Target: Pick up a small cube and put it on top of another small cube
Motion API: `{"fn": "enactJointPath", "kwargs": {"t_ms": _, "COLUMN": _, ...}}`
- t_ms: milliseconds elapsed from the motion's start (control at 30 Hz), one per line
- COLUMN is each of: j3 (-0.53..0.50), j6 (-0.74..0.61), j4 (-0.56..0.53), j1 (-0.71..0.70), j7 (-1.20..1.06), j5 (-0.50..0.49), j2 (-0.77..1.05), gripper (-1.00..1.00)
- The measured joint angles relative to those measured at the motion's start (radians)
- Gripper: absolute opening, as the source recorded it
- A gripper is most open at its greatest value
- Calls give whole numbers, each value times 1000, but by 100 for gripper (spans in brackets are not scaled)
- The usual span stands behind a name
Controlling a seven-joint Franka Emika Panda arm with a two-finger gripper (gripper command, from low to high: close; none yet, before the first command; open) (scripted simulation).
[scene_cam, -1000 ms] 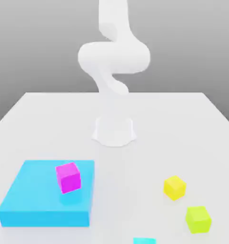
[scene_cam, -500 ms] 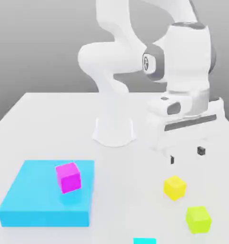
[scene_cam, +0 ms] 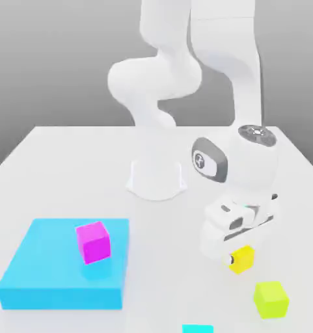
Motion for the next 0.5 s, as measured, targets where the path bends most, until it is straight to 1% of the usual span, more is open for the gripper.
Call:
{"fn": "enactJointPath", "kwargs": {"t_ms": 33, "j3": -7, "j6": 9, "j4": 2, "j1": 6, "j7": 3, "j5": -4, "j2": 11, "gripper": -100}}
{"fn": "enactJointPath", "kwargs": {"t_ms": 100, "j3": 15, "j6": -21, "j4": -5, "j1": -14, "j7": -6, "j5": 7, "j2": -25, "gripper": -100}}
{"fn": "enactJointPath", "kwargs": {"t_ms": 233, "j3": 79, "j6": -127, "j4": -33, "j1": -57, "j7": -71, "j5": 93, "j2": -159, "gripper": -100}}
{"fn": "enactJointPath", "kwargs": {"t_ms": 300, "j3": 93, "j6": -184, "j4": -39, "j1": -60, "j7": -100, "j5": 138, "j2": -223, "gripper": -100}}
{"fn": "enactJointPath", "kwargs": {"t_ms": 367, "j3": 92, "j6": -236, "j4": 9, "j1": -64, "j7": -77, "j5": 146, "j2": -227, "gripper": -100}}
{"fn": "enactJointPath", "kwargs": {"t_ms": 500, "j3": 79, "j6": -339, "j4": 146, "j1": -67, "j7": -1, "j5": 144, "j2": -190, "gripper": -100}}
